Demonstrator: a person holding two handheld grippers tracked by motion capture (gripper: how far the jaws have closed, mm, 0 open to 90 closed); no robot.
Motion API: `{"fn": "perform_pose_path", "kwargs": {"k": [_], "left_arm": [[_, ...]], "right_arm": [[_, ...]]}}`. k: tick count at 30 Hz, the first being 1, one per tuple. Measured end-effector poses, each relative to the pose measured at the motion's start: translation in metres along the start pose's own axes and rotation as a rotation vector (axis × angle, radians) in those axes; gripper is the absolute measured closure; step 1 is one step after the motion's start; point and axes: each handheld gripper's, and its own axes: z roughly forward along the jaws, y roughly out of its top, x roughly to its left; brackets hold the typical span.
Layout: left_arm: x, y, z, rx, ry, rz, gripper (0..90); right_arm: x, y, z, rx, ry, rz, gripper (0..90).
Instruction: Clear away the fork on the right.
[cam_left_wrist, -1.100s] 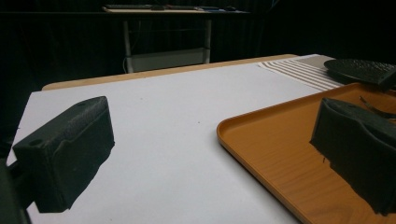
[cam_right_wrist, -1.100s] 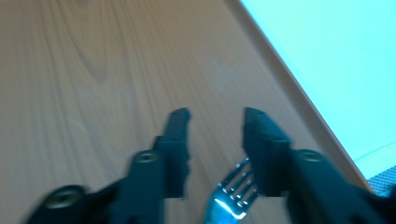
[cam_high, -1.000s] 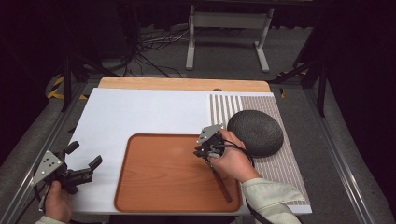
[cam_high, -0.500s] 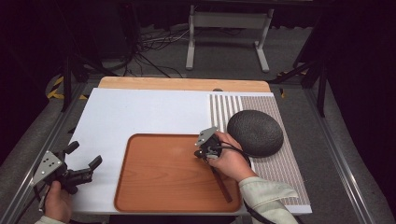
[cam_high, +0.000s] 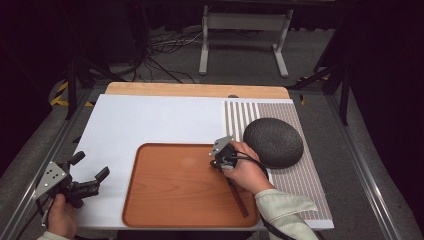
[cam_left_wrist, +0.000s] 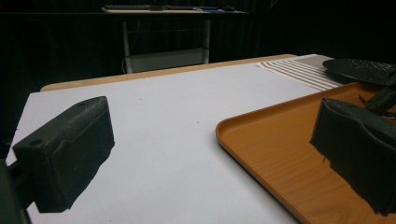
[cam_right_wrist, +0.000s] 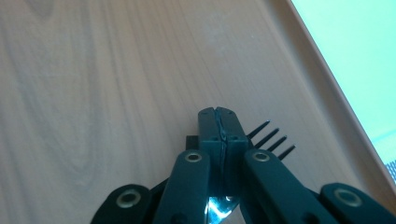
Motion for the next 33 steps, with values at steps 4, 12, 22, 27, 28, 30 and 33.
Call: {"fn": "perform_pose_path", "kwargs": {"k": [4, 12, 22, 27, 28, 30, 33], "left_arm": [[0.000, 0.000, 0.000, 0.003, -0.003, -0.002, 0.3], [0.000, -0.001, 0.002, 0.007, -0.015, -0.005, 0.3], [0.000, -0.001, 0.001, 0.005, -0.011, -0.004, 0.3], [0.000, -0.001, 0.001, 0.006, -0.010, -0.003, 0.3], [0.000, -0.001, 0.001, 0.005, -0.011, -0.003, 0.3], [0.000, -0.001, 0.001, 0.007, -0.012, -0.003, 0.3], [0.000, -0.001, 0.002, 0.006, -0.012, -0.002, 0.3]], "right_arm": [[-0.003, -0.003, -0.001, 0.006, -0.016, 0.013, 90.0], [-0.011, -0.010, -0.006, 0.022, -0.043, 0.045, 90.0], [-0.018, -0.018, -0.011, 0.034, -0.068, 0.074, 90.0], [-0.021, -0.022, -0.014, 0.038, -0.075, 0.081, 90.0], [-0.021, -0.023, -0.014, 0.039, -0.075, 0.084, 90.0], [-0.022, -0.024, -0.015, 0.046, -0.084, 0.095, 90.0], [-0.024, -0.027, -0.017, 0.045, -0.089, 0.102, 90.0]]}}
